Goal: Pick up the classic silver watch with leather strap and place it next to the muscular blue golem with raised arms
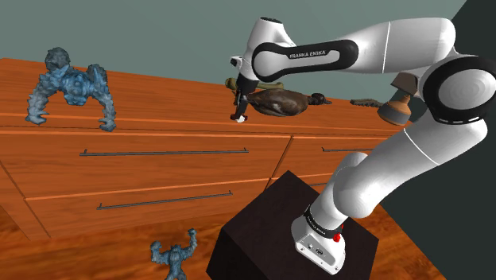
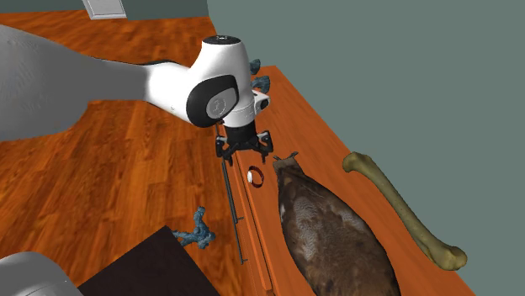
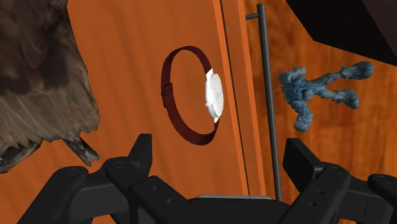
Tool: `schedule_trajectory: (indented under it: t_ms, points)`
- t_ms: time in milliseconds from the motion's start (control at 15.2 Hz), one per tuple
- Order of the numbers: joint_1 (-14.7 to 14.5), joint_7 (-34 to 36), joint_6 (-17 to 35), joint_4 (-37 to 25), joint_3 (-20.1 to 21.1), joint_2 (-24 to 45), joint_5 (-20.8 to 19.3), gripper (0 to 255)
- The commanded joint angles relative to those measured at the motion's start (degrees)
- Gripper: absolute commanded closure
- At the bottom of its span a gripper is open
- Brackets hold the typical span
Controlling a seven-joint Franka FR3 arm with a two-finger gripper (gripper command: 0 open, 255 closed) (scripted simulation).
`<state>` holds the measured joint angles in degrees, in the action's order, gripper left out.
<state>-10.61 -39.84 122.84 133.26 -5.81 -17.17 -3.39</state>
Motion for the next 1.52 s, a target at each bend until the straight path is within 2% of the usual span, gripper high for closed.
schedule_trajectory:
  t_ms: [0, 594, 660, 1254, 1452]
  points:
    - [0.0, -0.1, 1.8, 1.0, -0.1, 0.8, 0.0, 0]
    - [0.0, -0.1, 3.1, 1.6, -0.1, 1.4, 0.0, 0]
    - [0.0, -0.1, 3.1, 1.6, -0.1, 1.4, 0.0, 255]
    - [0.0, -0.1, 3.1, 1.6, -0.1, 1.4, 0.0, 255]
    - [0.0, -0.1, 0.6, 0.0, 0.0, 0.6, 0.0, 255]
